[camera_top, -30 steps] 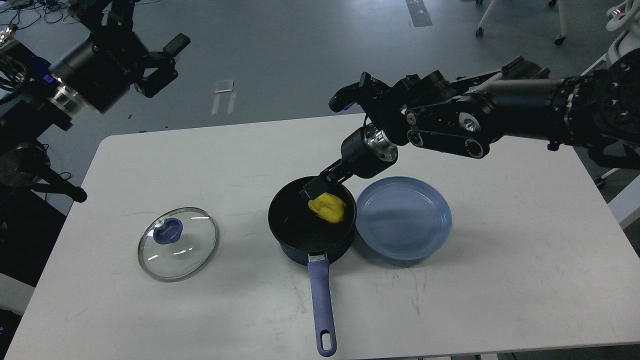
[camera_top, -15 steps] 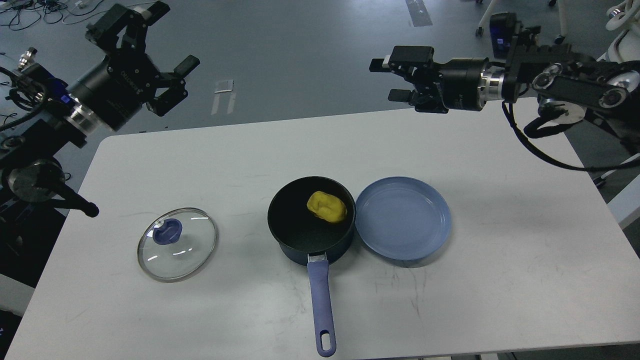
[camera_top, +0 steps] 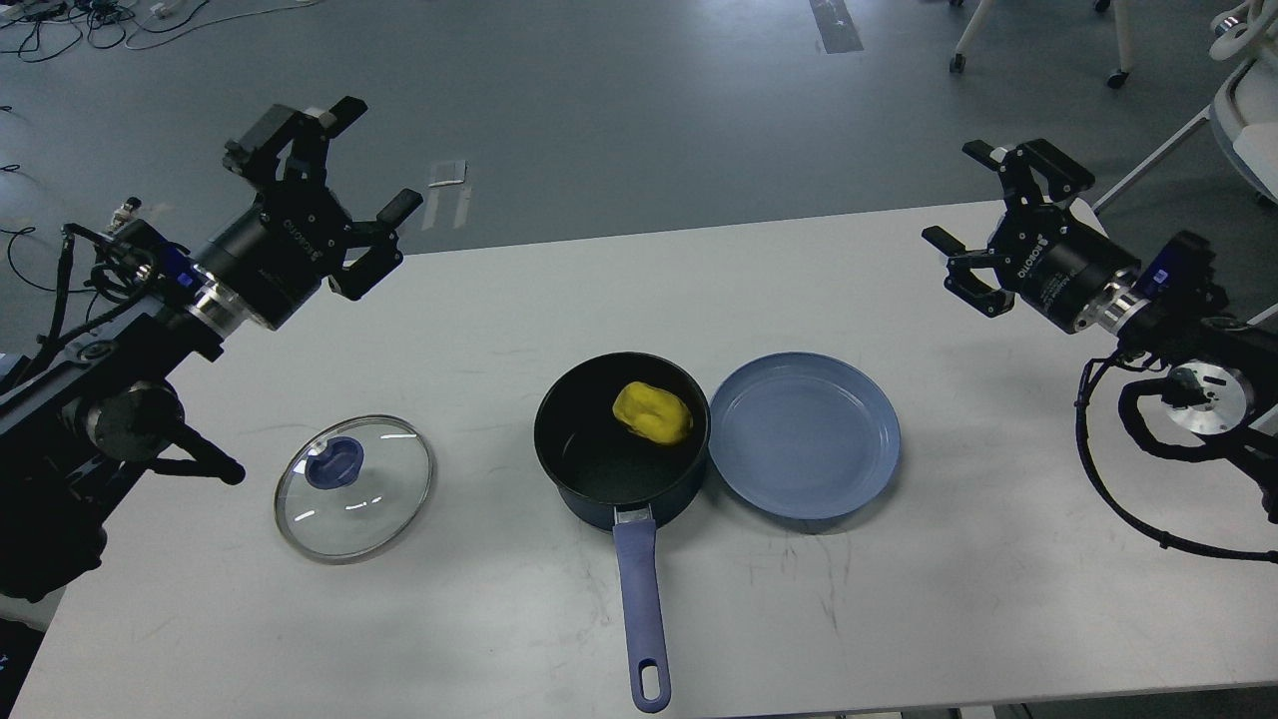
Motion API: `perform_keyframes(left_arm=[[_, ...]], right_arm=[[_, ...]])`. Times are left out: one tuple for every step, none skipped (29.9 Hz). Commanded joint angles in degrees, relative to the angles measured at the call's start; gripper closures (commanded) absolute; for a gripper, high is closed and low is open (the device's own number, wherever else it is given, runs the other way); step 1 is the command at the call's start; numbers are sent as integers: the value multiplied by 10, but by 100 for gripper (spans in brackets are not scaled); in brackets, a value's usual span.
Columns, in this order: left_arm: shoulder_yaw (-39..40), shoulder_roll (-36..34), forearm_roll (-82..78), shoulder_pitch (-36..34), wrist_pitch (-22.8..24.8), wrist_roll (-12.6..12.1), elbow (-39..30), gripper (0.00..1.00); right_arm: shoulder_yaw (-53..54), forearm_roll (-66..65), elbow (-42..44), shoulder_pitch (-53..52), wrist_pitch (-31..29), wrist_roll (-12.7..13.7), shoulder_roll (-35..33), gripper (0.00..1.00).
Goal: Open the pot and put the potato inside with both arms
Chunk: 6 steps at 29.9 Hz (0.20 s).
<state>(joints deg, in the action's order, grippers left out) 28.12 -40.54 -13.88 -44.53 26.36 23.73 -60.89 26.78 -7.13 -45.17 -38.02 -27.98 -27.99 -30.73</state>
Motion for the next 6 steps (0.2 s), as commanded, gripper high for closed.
perform_keyframes(left_arm=[[15,17,0,18,0,1,10,2],[19,22,0,23,0,1,10,2],[23,25,0,29,0,1,10,2],[24,27,0,30,0,1,10,2],[24,27,0,32,-1,0,11,2],[25,27,0,34,0,3,10,2]], right_arm=[[19,0,-1,22,0,0,1,0],[19,0,-1,22,0,0,1,0],[19,0,-1,22,0,0,0,0],[19,0,-1,22,0,0,0,0],[19,0,-2,23,0,0,0,0],[19,0,-4,25,0,0,0,0]])
